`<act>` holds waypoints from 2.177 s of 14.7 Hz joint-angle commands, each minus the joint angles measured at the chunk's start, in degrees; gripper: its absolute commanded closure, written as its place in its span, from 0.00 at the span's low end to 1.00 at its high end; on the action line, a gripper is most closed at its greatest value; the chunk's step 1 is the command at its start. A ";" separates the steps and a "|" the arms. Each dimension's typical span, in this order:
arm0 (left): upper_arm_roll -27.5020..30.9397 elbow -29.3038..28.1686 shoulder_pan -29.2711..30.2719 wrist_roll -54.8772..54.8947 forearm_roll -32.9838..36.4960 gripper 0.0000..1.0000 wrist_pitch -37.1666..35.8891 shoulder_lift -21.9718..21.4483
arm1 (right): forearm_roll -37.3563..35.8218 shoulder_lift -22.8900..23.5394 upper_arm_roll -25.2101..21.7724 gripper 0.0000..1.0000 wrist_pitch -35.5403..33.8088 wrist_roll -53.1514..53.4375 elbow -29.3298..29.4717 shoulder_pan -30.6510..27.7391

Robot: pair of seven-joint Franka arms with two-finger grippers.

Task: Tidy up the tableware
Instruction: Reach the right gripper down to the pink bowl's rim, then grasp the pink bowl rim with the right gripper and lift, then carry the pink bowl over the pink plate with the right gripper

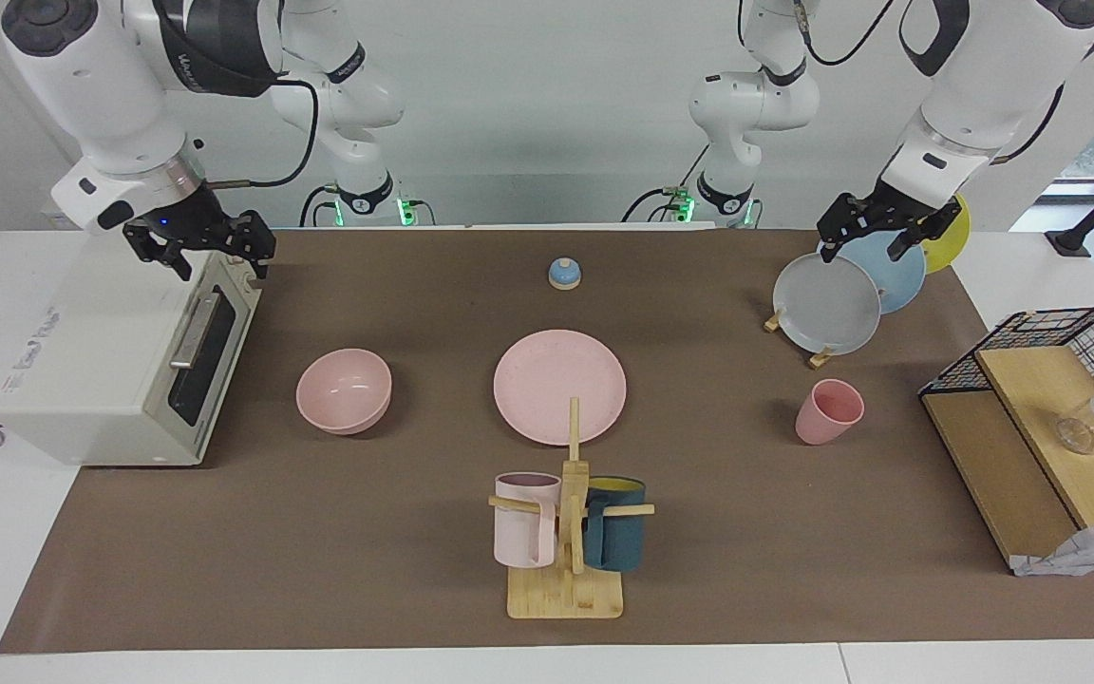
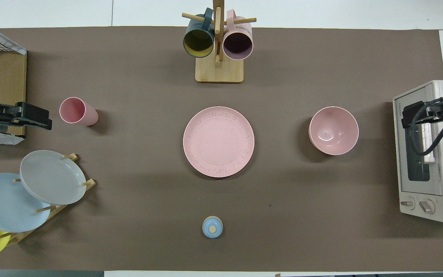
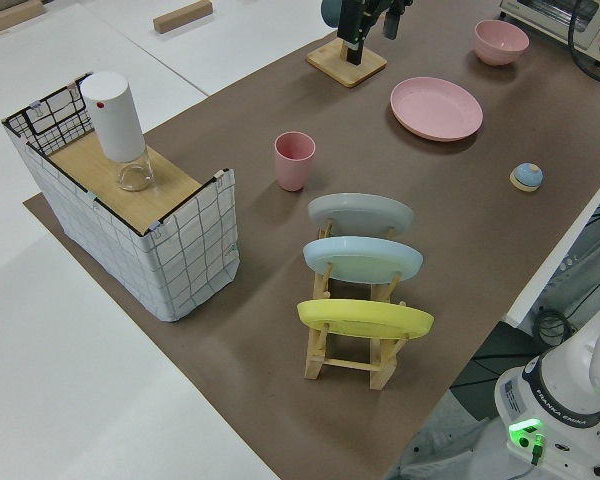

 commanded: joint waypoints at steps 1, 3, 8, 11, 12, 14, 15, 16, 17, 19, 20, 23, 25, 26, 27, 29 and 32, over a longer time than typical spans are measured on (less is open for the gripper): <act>-0.30 -1.20 0.36 -0.27 1.04 0.00 -0.13 -1.28 | -0.08 0.03 0.18 0.00 -0.01 -1.56 0.07 -0.19; -0.30 -1.20 0.36 -0.27 1.04 0.00 -0.13 -1.28 | -0.08 0.11 0.27 0.00 -0.19 -1.47 0.25 -0.19; -0.30 -1.20 0.36 -0.27 1.04 0.00 -0.13 -1.28 | 1.15 3.70 7.01 0.00 4.62 6.40 2.09 0.25; -0.30 -1.20 0.36 -0.27 1.04 0.00 -0.13 -1.28 | 1.07 7.32 12.04 0.00 16.54 14.50 -4.63 2.17; -0.30 -1.20 0.36 -0.27 1.04 0.00 -0.13 -1.28 | 0.54 7.06 12.05 0.00 22.95 14.78 -10.33 3.05; -0.30 -1.20 0.36 -0.27 1.04 0.00 -0.13 -1.36 | 0.19 6.45 12.31 0.00 33.17 14.79 -19.31 3.50; -0.30 -1.20 0.36 -0.27 1.04 0.00 -0.13 -1.28 | 0.10 6.44 12.57 0.00 34.95 14.79 -21.27 3.93; -0.30 -1.20 0.36 -0.27 1.04 0.00 -0.13 -1.28 | 0.10 6.62 12.49 0.00 37.58 14.70 -23.29 3.94; -0.30 -1.20 0.36 -0.27 1.04 0.00 -0.13 -1.28 | 0.10 6.71 12.49 0.00 39.95 14.61 -25.13 3.94; -0.39 -1.20 0.28 -0.44 1.04 0.00 -0.30 -1.28 | 0.01 6.79 12.49 0.00 40.33 14.44 -26.20 4.03; -0.39 -1.20 -0.16 -0.44 1.04 0.00 -0.48 -1.36 | -0.43 6.97 12.49 0.08 40.68 14.00 -27.08 3.85; -0.39 -1.03 -0.25 -0.44 1.04 0.00 -0.13 -1.37 | -1.92 6.36 12.49 0.36 43.04 13.73 -29.97 3.76; -0.39 -1.20 -0.25 -0.44 1.04 0.00 0.05 -1.54 | -3.93 7.32 12.49 0.52 43.76 13.56 -30.60 3.59; -0.39 -1.20 -0.16 -0.36 1.04 0.00 -0.04 -1.63 | -5.95 7.58 12.49 0.62 43.76 13.56 -30.60 3.50; -0.39 -1.20 -0.08 -0.18 1.04 0.00 0.05 -1.63 | -7.01 7.58 12.49 0.74 43.84 13.47 -30.69 3.41; -0.39 -1.20 -0.07 0.08 1.04 0.00 0.05 -1.63 | -7.63 7.67 12.49 1.00 43.84 13.38 -30.60 3.32; -0.39 -1.20 -0.08 -0.53 0.95 0.00 -0.03 -1.63 | -8.87 8.28 12.49 1.00 41.57 13.64 -28.07 3.76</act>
